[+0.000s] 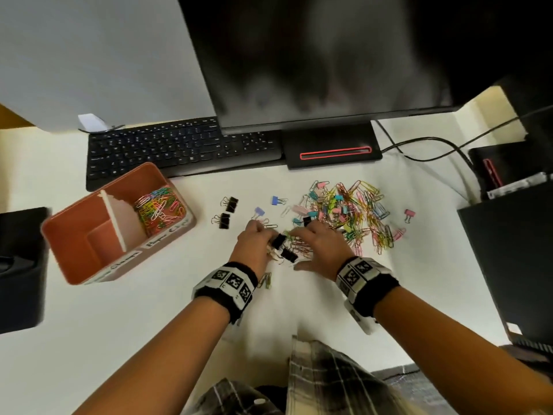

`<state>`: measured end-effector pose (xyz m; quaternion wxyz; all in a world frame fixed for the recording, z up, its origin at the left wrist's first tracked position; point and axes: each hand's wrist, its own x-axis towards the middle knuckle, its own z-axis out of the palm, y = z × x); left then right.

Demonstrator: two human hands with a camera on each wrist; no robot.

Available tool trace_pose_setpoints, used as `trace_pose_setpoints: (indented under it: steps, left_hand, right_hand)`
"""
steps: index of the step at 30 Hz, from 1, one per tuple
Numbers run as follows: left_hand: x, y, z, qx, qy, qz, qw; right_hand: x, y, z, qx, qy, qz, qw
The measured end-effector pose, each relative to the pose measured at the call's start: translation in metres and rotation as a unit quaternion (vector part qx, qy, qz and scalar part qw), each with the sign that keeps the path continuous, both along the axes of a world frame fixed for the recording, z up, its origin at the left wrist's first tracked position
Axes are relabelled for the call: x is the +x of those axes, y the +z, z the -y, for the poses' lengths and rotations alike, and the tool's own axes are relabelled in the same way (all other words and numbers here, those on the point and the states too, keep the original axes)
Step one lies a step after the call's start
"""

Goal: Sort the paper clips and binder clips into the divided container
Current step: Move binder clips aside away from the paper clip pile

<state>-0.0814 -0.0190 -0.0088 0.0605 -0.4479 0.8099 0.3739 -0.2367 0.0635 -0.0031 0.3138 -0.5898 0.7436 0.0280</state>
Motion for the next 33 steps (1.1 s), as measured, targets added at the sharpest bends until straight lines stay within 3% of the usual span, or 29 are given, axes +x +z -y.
trace_pose_setpoints:
  steps: [4,13,18,23,25,27,30,33]
  left_hand:
    - [0.000,-0.002,0.006,0.014,0.036,-0.019,0.999]
    - [0.025,0.005,0.016,0.051,0.180,-0.058,0.981]
    - [0.051,0.020,0.037,0.055,0.282,-0.116,0.951]
    - [0.064,0.019,0.047,0.020,0.302,-0.082,0.950]
    - [0.066,0.013,0.045,0.019,0.282,-0.047,0.958]
    - [0.066,0.013,0.037,-0.047,0.225,0.006,0.973]
    - [0.061,0.020,0.018,-0.134,0.162,-0.014,0.978]
    - [0.049,0.018,0.001,-0.059,0.095,0.000,0.994]
  right_hand:
    - [0.010,-0.006,0.007,-0.034,-0.027,-0.004,0.999]
    - [-0.009,-0.007,0.016,-0.089,-0.058,0.126,0.986]
    - [-0.024,0.007,0.035,-0.134,-0.098,0.134,0.977]
    - [-0.034,0.009,0.058,-0.141,-0.135,0.108,0.975]
    - [-0.033,0.008,0.059,-0.136,-0.133,0.067,0.979]
    - [-0.026,0.009,0.056,-0.177,-0.121,0.034,0.976]
    - [-0.006,0.011,0.050,-0.189,-0.068,0.116,0.973]
    - [0.013,0.003,0.049,-0.115,-0.023,0.176,0.977]
